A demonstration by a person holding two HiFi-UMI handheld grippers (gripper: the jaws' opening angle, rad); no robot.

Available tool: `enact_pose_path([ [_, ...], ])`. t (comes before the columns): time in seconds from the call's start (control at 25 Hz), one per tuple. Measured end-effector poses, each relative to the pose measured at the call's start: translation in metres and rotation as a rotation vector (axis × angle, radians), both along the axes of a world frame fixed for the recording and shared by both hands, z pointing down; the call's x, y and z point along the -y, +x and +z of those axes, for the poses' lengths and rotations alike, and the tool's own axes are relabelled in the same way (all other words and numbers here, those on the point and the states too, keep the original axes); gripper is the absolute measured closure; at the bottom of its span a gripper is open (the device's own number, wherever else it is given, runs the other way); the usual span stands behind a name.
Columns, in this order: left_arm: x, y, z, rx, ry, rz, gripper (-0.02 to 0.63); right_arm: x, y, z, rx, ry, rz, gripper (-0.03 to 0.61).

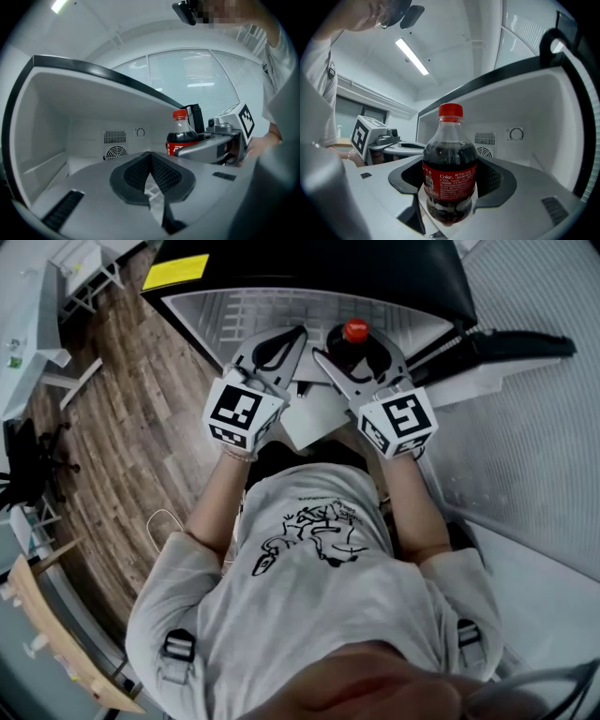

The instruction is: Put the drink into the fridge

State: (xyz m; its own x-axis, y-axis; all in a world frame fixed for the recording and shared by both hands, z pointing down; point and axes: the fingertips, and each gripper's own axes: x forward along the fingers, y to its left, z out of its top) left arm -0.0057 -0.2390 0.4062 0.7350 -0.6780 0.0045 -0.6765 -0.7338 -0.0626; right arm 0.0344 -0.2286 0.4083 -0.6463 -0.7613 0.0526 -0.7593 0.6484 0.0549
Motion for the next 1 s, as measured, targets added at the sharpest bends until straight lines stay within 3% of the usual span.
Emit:
enact_pose_path([
  [1.0,0.087,0.017,0.032,0.059,0.005,0.007,0.611,0.094,0.017,0.035,0.014,-0.025,0.046,0.256],
])
